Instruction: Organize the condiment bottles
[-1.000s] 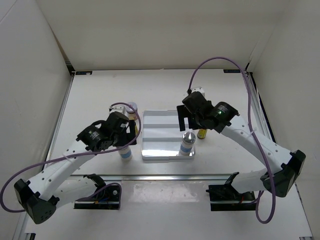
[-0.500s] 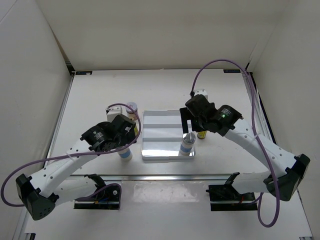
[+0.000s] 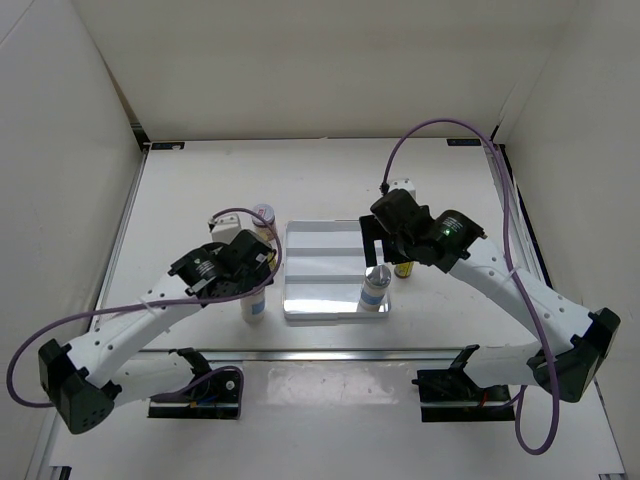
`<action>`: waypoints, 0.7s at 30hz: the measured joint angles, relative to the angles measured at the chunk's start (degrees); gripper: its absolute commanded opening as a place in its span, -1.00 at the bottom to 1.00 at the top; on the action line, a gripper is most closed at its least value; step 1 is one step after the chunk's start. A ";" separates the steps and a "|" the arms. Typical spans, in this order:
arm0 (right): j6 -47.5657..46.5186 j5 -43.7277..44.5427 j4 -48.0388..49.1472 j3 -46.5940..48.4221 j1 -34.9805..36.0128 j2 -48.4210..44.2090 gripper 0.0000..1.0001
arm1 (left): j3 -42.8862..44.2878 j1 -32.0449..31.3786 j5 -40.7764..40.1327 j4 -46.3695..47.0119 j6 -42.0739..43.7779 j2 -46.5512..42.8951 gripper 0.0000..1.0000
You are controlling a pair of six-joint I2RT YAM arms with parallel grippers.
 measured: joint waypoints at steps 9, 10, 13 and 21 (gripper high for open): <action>0.00 0.00 -0.04 0.00 0.00 -0.02 1.00 | -3.02 -0.46 0.76 -0.48 -0.07 7.34 1.00; 0.00 0.00 -0.04 0.00 0.00 -0.02 1.00 | -3.15 -0.46 0.76 -0.57 -0.04 7.30 1.00; 0.04 0.00 -0.07 -0.11 0.00 -0.22 1.00 | -3.63 -0.46 0.76 -0.63 -0.04 7.19 0.87; 0.55 0.00 -0.22 -0.55 0.00 -0.46 1.00 | -3.65 -0.46 1.14 -1.05 0.48 5.20 -0.30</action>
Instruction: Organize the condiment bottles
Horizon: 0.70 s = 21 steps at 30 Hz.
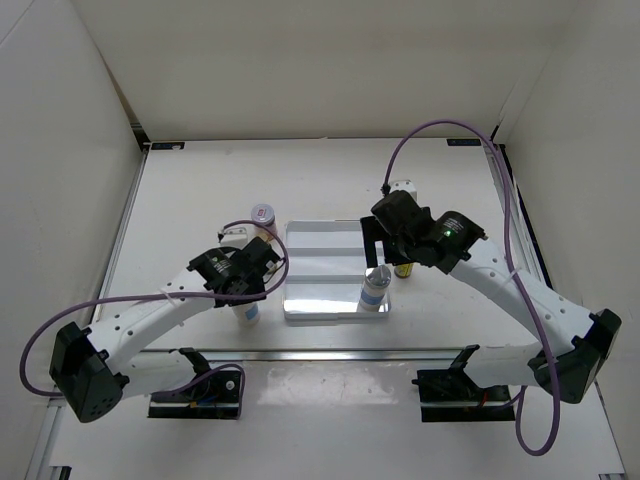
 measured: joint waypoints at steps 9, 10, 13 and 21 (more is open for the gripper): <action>0.13 0.02 -0.81 0.00 0.00 -0.24 1.00 | 8.81 -0.59 0.57 -3.04 1.68 1.77 -0.79; 0.13 0.07 -1.14 0.00 0.00 -0.42 1.00 | 10.95 -1.01 0.50 -3.28 1.97 2.01 -0.79; 0.13 0.37 -1.70 0.02 0.00 -1.46 1.00 | 18.60 -2.84 -0.11 -3.80 2.86 3.30 -0.79; 0.52 2.82 -3.23 0.02 -0.90 -3.45 1.00 | 27.56 -8.81 -1.22 -1.53 4.66 14.38 -0.79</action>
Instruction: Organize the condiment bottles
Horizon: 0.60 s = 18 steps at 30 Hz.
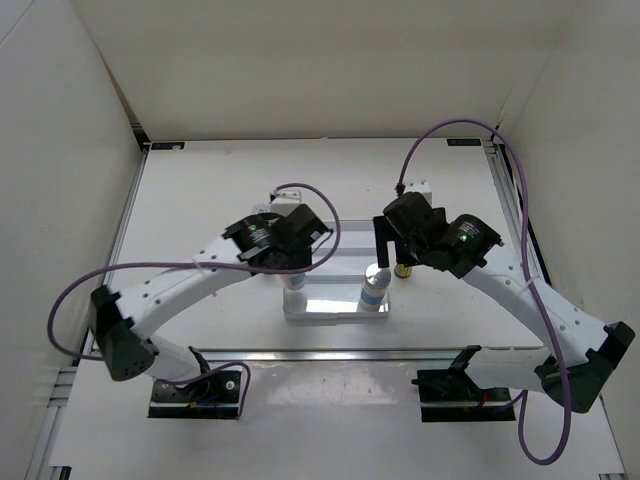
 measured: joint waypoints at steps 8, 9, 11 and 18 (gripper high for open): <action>0.24 1.60 -2.08 0.13 -1.60 -2.32 1.00 | -0.66 -0.87 0.37 3.98 0.83 12.04 -0.79; 0.24 1.81 -2.40 0.13 -1.60 -2.73 1.00 | -1.07 -0.85 0.46 4.55 0.94 12.04 -0.79; 0.57 2.25 -2.89 0.22 -1.60 -3.30 1.00 | -1.73 -0.87 0.55 5.49 1.07 12.02 -0.65; 2.19 3.26 -3.96 0.22 -2.29 -3.76 1.00 | -3.98 -0.87 0.74 7.48 1.20 12.35 0.84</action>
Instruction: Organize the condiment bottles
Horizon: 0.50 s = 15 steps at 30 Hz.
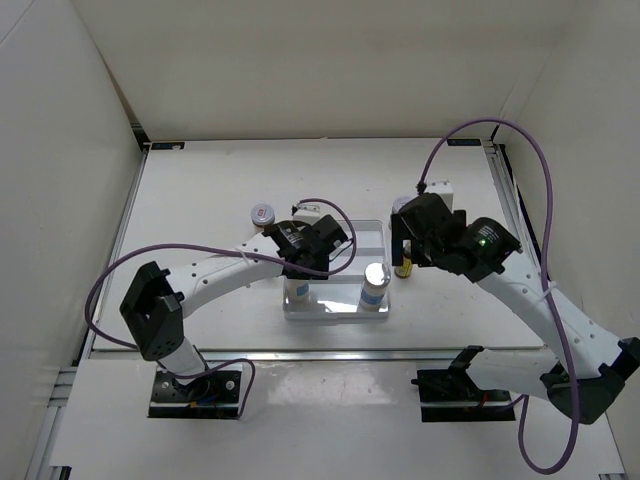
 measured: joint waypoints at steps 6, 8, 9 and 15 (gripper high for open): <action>0.46 0.07 -1.05 3.43 -3.76 3.78 1.00 | 0.70 0.00 0.00 -0.04 1.14 0.00 1.00; -0.48 -0.55 -1.31 5.75 -6.27 6.67 1.00 | 3.87 0.00 -0.07 -2.47 1.86 0.00 1.00; -0.98 -1.07 -1.20 6.56 -7.85 8.09 1.00 | 6.60 0.00 -0.37 -3.96 2.29 0.00 1.00; -4.90 -7.28 -0.55 7.69 -15.02 15.63 0.73 | 21.70 2.43 -1.62 -8.76 6.32 -3.96 1.00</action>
